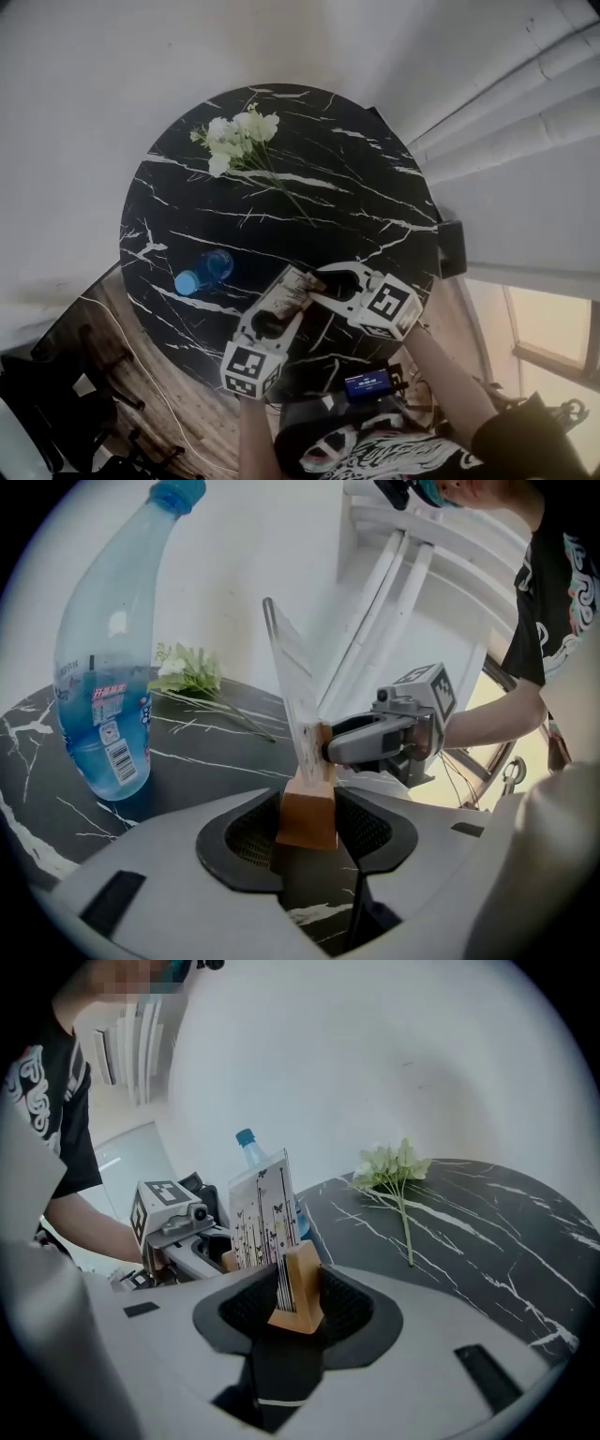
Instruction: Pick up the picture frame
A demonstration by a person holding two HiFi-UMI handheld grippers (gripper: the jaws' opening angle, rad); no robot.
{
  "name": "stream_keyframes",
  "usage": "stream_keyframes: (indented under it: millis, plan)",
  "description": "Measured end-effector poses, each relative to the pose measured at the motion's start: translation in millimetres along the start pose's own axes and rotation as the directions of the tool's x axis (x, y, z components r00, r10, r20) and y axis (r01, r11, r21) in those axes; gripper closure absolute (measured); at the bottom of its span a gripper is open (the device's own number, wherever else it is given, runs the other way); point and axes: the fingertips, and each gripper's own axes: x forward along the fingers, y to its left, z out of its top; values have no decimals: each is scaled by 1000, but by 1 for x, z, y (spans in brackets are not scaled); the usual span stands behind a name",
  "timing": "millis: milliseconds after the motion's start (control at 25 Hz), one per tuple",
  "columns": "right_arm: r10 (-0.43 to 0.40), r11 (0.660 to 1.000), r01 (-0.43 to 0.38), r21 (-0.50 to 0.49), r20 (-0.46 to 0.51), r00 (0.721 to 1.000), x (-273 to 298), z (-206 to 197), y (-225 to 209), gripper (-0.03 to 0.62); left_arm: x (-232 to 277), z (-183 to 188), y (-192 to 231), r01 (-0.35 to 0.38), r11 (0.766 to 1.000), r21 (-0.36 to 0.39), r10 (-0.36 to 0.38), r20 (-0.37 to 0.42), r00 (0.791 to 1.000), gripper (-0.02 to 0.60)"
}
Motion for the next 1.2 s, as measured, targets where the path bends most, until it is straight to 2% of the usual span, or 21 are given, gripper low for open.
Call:
stream_keyframes:
  millis: [320, 600, 720, 800, 1000, 1200]
  plan:
    - [-104, 994, 100, 48, 92, 990, -33, 26, 23, 456, -27, 31, -23, 53, 998, 36, -56, 80, 995, 394]
    - [-216, 975, 204, 85, 181, 959, -66, 39, 53, 461, -52, 51, -49, 87, 992, 95, -101, 144, 984, 397]
    - [-242, 969, 227, 95, 204, 949, -81, 45, 71, 467, -68, 63, -61, 81, 993, 82, -96, 195, 976, 400]
    - [-266, 963, 246, 111, 231, 936, -93, 50, 83, 471, -80, 73, -71, 90, 993, 71, -104, 238, 966, 402]
    - [-332, 943, 320, 90, 301, 894, -124, 69, 104, 473, -98, 94, -98, 116, 986, 123, -148, 302, 942, 402]
    - [-385, 922, 374, 101, 350, 854, -149, 71, 131, 473, -116, 100, -126, 152, 974, 165, -200, 326, 924, 402]
